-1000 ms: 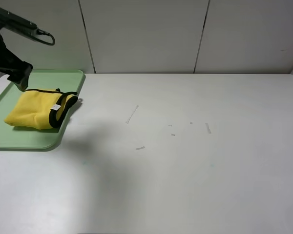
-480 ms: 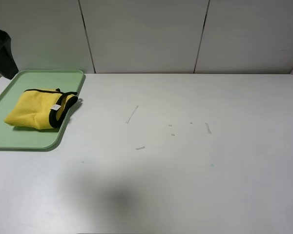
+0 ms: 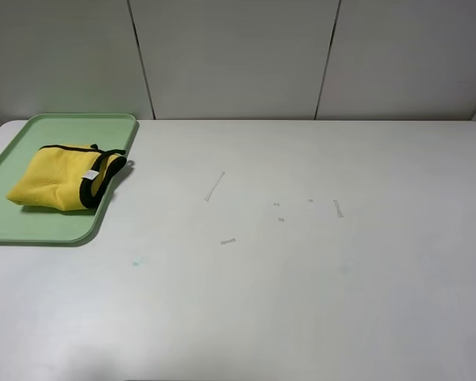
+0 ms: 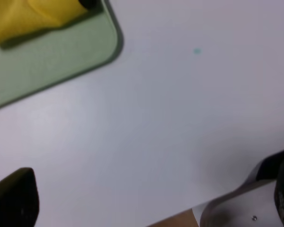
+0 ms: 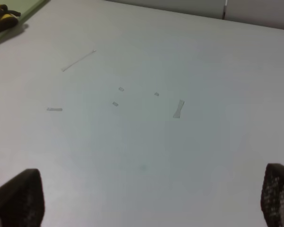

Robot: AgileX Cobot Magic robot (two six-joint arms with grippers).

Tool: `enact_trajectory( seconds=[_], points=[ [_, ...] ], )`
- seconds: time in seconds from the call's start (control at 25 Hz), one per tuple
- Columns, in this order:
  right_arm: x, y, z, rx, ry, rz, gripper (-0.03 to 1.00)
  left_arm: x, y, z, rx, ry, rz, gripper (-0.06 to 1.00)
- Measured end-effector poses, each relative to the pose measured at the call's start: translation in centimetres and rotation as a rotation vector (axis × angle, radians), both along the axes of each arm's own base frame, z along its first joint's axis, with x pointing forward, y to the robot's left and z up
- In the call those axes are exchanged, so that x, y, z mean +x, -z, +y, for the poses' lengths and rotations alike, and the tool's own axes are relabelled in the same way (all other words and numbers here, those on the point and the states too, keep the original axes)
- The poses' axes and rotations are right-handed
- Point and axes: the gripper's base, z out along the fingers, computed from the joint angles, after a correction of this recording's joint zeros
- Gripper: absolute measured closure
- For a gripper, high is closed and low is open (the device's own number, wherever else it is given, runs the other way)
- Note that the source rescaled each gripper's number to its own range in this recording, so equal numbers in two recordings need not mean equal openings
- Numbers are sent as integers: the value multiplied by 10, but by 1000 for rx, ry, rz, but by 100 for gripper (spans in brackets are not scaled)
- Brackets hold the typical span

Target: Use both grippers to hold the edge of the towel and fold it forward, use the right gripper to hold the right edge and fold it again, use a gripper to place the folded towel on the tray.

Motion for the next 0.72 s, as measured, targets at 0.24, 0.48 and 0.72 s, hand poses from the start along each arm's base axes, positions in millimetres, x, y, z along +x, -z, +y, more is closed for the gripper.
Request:
enact_trajectory(
  seconds=[0.24, 0.48, 0.72],
  points=[
    [0, 0, 0, 0, 0, 0, -3, -37, 32, 19, -18, 0, -32, -5],
    [0, 0, 0, 0, 0, 0, -3, -59, 58, 30, -72, 6, -138, -5],
    [0, 0, 0, 0, 0, 0, -3, -77, 58, 37, -159, 34, -286, -6]
  ],
)
